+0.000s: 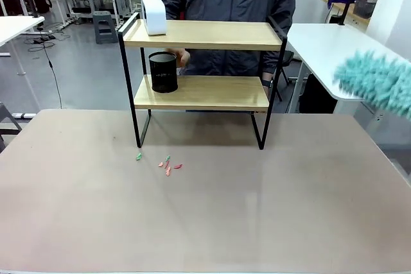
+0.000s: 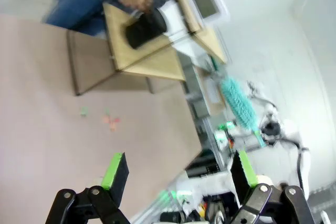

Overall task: Clean the shelf.
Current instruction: Hand the Duster back to the human.

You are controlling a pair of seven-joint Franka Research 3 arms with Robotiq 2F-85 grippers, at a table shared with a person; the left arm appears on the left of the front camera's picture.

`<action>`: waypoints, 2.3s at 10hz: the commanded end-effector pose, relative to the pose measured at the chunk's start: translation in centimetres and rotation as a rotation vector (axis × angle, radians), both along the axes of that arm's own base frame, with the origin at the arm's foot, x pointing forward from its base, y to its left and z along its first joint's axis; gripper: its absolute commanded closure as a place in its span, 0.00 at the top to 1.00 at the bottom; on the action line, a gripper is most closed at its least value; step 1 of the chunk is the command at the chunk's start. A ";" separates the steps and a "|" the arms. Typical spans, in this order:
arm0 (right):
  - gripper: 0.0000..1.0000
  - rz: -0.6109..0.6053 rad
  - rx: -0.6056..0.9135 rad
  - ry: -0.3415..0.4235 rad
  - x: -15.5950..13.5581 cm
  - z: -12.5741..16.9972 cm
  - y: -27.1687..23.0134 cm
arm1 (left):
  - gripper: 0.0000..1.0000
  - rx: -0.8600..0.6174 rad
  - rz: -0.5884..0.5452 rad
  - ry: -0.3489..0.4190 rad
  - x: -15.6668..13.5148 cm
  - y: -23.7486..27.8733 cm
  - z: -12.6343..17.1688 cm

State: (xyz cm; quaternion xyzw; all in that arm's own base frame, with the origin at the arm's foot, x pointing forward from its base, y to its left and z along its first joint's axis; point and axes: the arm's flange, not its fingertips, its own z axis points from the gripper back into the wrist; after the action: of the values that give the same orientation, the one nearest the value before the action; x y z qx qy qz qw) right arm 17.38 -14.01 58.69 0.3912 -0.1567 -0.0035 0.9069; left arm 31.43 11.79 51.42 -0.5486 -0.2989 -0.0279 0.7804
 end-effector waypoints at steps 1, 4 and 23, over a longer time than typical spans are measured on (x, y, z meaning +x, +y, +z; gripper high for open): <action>0.12 0.139 -0.157 -0.151 2.8 7.3 1.7 | 1.00 -0.032 -0.268 -0.128 1.0 -6.2 4.5; 0.12 0.719 -0.189 -0.264 5.3 13.5 10.8 | 1.00 0.016 -0.634 -0.138 1.0 -18.9 7.0; 0.12 1.364 -0.105 0.133 16.0 8.1 29.1 | 1.00 0.127 -1.204 -0.196 3.9 -40.0 5.3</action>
State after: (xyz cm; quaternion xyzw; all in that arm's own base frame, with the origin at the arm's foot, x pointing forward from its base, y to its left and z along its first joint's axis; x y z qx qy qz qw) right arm 32.65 15.75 64.94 0.3544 0.1966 0.5672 0.7170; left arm 35.53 -28.85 56.81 -0.5719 -0.0208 -0.5224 0.6321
